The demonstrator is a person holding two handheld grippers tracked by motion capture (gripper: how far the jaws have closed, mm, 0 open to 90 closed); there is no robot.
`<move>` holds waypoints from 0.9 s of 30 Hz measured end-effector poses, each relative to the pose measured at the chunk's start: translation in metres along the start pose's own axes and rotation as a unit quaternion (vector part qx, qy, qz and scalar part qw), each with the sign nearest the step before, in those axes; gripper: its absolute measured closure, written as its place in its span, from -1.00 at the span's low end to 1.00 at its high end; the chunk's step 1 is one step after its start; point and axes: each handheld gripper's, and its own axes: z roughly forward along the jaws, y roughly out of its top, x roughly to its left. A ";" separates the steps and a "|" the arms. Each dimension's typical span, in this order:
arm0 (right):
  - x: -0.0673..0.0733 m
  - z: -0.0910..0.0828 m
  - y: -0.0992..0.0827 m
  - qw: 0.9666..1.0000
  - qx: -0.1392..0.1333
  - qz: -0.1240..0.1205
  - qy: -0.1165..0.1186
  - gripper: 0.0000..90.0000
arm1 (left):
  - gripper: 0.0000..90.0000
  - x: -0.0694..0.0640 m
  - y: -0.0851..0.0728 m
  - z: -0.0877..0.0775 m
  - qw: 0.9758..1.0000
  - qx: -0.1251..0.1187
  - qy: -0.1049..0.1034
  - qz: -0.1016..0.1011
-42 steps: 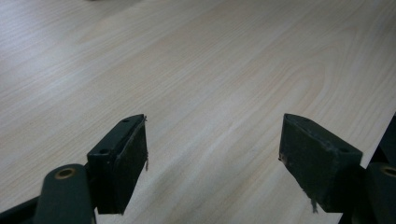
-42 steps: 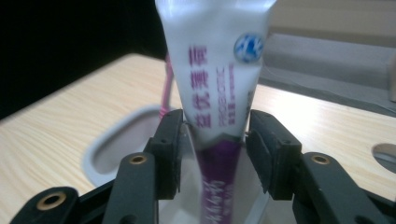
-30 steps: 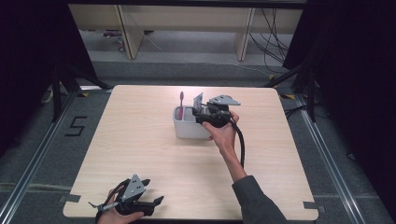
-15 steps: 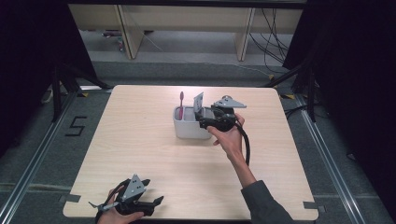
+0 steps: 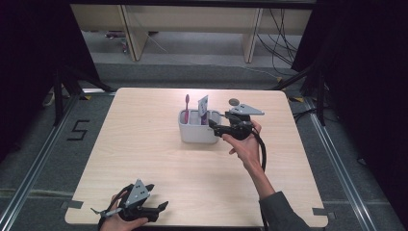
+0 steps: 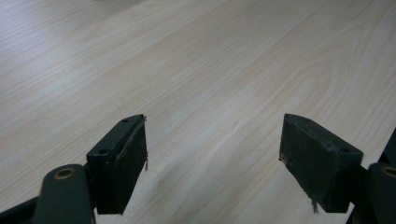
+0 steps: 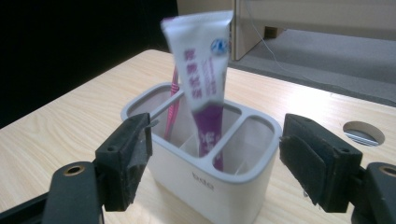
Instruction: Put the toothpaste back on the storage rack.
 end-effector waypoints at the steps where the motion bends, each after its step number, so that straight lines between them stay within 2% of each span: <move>1: -0.002 -0.001 -0.001 1.000 -0.002 -0.015 -0.001 -0.42 | -0.49 0.000 0.000 0.000 1.000 -0.002 0.000 -0.001; 3: -0.002 -0.006 -0.004 1.000 -0.002 -0.003 -0.001 -0.41 | -0.49 0.000 0.000 0.000 1.000 -0.002 0.001 -0.001; 4: -0.005 -0.006 -0.005 1.000 -0.005 -0.015 0.002 -0.41 | -0.49 0.000 0.000 0.000 1.000 -0.001 0.001 0.000; 5: -0.004 -0.009 -0.007 1.000 0.002 0.000 0.002 -0.41 | -0.50 0.000 0.000 0.000 1.000 -0.001 0.001 -0.001; 7: -0.008 -0.012 -0.012 1.000 0.004 -0.002 0.002 -0.41 | -0.50 -0.001 -0.001 0.002 1.000 -0.009 0.002 -0.011; 8: -0.008 -0.014 -0.014 1.000 0.008 0.008 -0.001 -0.41 | -0.49 -0.001 0.000 0.001 1.000 -0.004 0.003 -0.006; 10: -0.013 -0.016 -0.017 1.000 0.010 -0.008 -0.006 -0.41 | -0.50 0.000 0.000 0.000 1.000 0.001 -0.001 -0.002; 11: -0.013 -0.017 -0.018 1.000 0.011 0.007 -0.005 -0.41 | -0.50 0.000 0.000 0.000 1.000 -0.002 0.001 -0.002; 14: -0.018 -0.021 -0.023 1.000 0.011 0.006 0.000 -0.41 | -0.50 0.000 0.000 0.000 1.000 -0.002 0.002 -0.002; 15: -0.017 -0.023 -0.024 1.000 0.018 0.017 -0.004 -0.41 | -0.50 0.000 0.000 0.001 1.000 -0.005 0.001 -0.006; 16: -0.020 -0.024 -0.024 1.000 0.018 0.005 -0.006 -0.41 | -0.50 0.000 0.000 0.001 1.000 -0.005 0.001 -0.006; 20: -0.021 -0.028 -0.029 1.000 0.020 0.009 -0.004 -0.41 | -0.50 0.000 0.000 0.001 1.000 -0.004 0.000 -0.003; 21: -0.019 -0.030 -0.030 0.999 0.026 0.020 -0.002 -0.41 | -0.50 0.000 0.000 0.001 1.000 -0.004 0.000 -0.004; 22: -0.021 -0.031 -0.030 1.000 0.023 0.015 0.003 -0.41 | -0.50 0.000 0.000 0.002 1.000 -0.009 0.001 -0.009; 23: -0.022 -0.031 -0.031 1.000 0.021 0.008 -0.002 -0.41 | -0.50 0.000 0.000 0.002 1.000 -0.009 0.001 -0.009; 27: -0.022 -0.037 -0.035 1.000 0.027 0.015 -0.001 -0.43 | -0.50 -0.001 0.001 0.001 1.000 -0.008 0.004 -0.011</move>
